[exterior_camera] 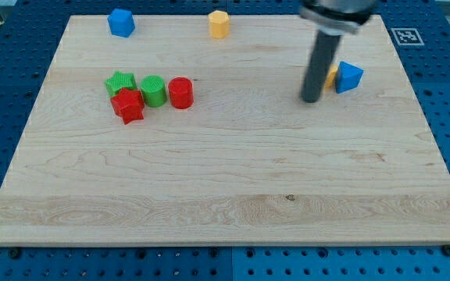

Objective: Point at the blue cube

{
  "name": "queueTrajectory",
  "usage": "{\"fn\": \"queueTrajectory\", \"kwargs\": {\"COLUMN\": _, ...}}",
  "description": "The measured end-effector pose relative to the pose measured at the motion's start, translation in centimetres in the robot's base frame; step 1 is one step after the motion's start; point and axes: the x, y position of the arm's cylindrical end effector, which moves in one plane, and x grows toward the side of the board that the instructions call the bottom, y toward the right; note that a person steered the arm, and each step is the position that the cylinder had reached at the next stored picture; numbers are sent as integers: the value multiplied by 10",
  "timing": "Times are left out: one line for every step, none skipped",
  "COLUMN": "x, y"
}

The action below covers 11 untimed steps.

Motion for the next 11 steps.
{"fn": "queueTrajectory", "kwargs": {"x": -38, "y": -62}}
{"fn": "queueTrajectory", "kwargs": {"x": -79, "y": -137}}
{"fn": "queueTrajectory", "kwargs": {"x": -110, "y": -228}}
{"fn": "queueTrajectory", "kwargs": {"x": -142, "y": -325}}
{"fn": "queueTrajectory", "kwargs": {"x": -179, "y": -406}}
{"fn": "queueTrajectory", "kwargs": {"x": -207, "y": -395}}
{"fn": "queueTrajectory", "kwargs": {"x": -208, "y": -394}}
{"fn": "queueTrajectory", "kwargs": {"x": -207, "y": -382}}
{"fn": "queueTrajectory", "kwargs": {"x": -201, "y": -351}}
{"fn": "queueTrajectory", "kwargs": {"x": -181, "y": -318}}
{"fn": "queueTrajectory", "kwargs": {"x": -169, "y": -273}}
